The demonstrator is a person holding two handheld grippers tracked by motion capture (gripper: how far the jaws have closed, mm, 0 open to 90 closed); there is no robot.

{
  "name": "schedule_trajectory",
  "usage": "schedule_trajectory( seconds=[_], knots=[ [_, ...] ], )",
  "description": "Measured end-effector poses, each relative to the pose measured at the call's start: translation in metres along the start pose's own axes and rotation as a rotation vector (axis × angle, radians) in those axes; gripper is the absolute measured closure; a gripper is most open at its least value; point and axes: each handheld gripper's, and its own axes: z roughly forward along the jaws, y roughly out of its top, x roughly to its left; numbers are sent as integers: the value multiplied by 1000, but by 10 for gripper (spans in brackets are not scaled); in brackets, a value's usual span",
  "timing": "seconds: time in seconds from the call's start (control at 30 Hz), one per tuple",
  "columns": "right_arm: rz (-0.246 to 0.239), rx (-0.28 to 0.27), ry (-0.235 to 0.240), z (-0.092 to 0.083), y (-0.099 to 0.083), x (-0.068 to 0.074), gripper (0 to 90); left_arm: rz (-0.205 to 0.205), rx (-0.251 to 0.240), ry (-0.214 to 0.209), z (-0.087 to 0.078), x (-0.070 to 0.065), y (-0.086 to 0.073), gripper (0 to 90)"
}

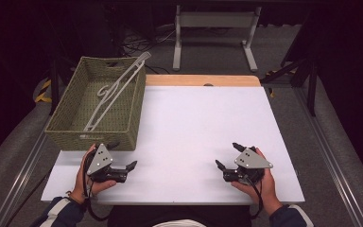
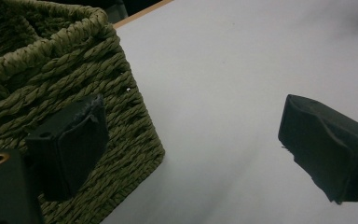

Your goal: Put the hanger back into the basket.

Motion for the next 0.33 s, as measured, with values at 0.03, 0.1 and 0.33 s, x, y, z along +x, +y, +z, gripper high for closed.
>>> schedule_trajectory(
  seconds=[0.03,0.1,0.33],
  knots=[
    [0,2,0,0,0,0,188,6,4,1,0,0,-1,89],
    [-1,11,-2,2,-1,0,189,6,12,-3,1,0,-1,87],
    [17,23,3,4,-3,-2,189,9,32,-10,4,1,0,86]
  ],
)
